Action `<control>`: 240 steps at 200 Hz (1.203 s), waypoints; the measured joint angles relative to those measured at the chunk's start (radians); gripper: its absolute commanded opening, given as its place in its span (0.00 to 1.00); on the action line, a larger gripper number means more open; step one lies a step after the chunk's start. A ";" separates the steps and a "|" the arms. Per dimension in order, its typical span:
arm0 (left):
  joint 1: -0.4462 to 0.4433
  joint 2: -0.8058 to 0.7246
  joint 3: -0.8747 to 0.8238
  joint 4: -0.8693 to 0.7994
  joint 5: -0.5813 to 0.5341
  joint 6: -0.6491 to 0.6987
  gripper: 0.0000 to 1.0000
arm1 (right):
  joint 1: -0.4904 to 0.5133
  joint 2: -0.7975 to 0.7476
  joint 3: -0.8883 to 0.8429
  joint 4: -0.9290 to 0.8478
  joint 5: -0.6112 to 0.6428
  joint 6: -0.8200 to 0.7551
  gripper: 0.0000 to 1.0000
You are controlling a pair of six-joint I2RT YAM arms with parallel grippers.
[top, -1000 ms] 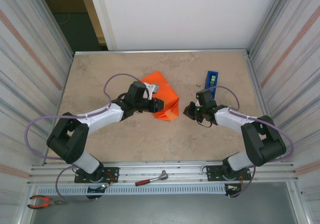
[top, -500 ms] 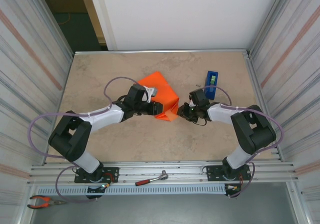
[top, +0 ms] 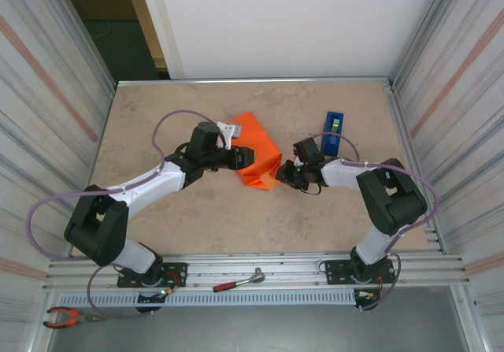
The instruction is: Wrap the gift box in paper
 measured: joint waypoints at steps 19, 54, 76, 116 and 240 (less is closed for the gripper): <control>0.006 0.000 -0.004 0.001 0.004 -0.006 0.44 | 0.008 0.005 0.015 -0.029 0.023 -0.007 0.19; 0.017 -0.002 -0.018 0.005 0.005 -0.015 0.44 | 0.021 0.015 0.031 -0.059 0.066 -0.026 0.04; 0.020 -0.008 -0.027 0.005 0.008 -0.019 0.44 | 0.024 0.015 0.036 -0.067 0.075 -0.025 0.00; 0.020 -0.032 -0.056 0.005 0.019 -0.026 0.44 | 0.029 0.011 0.037 -0.068 0.078 -0.025 0.00; -0.145 -0.060 -0.233 0.013 0.029 -0.003 0.38 | 0.048 -0.098 0.038 -0.067 0.037 0.005 0.00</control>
